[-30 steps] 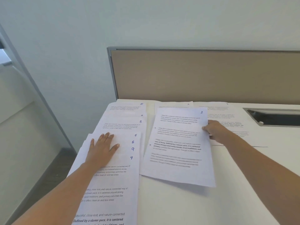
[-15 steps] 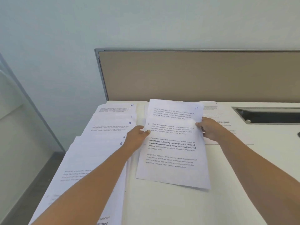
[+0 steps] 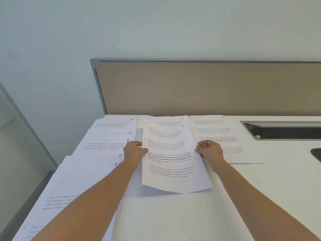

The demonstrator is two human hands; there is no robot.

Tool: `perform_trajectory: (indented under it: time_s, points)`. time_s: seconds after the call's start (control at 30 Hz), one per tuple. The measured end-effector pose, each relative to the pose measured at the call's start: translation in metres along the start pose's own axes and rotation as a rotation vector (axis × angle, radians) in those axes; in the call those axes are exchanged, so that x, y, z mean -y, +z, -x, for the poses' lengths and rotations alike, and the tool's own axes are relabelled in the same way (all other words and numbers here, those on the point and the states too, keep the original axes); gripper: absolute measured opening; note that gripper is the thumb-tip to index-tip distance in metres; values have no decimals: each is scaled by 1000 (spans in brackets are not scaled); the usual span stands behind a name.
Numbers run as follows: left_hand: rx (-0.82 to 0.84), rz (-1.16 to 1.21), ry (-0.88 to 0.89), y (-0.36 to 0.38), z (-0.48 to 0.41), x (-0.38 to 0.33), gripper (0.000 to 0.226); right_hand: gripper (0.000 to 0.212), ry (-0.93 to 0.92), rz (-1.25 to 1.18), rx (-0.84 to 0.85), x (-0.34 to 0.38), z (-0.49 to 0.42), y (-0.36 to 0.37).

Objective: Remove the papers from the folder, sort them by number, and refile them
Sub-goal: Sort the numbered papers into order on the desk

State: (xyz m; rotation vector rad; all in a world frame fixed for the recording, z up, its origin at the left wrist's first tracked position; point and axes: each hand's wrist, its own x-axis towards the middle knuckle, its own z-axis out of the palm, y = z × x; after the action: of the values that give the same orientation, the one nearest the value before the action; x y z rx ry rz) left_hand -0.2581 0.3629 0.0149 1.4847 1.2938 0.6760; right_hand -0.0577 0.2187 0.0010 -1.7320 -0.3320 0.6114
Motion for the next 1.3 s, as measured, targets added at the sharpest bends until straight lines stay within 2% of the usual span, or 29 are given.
perform_trajectory:
  time_s: [0.2, 0.3, 0.57, 0.73, 0.87, 1.0, 1.3]
  points:
    - [-116, -231, 122, 4, -14, -3, 38, 29, -119, 146, -127, 1, -9, 2]
    - [-139, -363, 210, 3, -14, 2, 35, 18, -90, 137, -155, -3, -12, 4]
    - [-42, -552, 399, 3, -2, 22, 33, 10, -123, 221, -164, -8, -15, 9]
    - [18, -697, 436, 3, 6, 28, 39, 8, -173, 297, -203, -11, -13, 14]
    - [27, -716, 451, 2, 7, 31, 38, 9, -227, 373, -201, -11, -11, 16]
    - [8, -636, 465, 1, 7, 30, 33, 9, -265, 414, -210, -13, -10, 18]
    - [-25, -645, 528, -15, 14, 35, 28, 9, -490, 580, -216, -23, 7, 19]
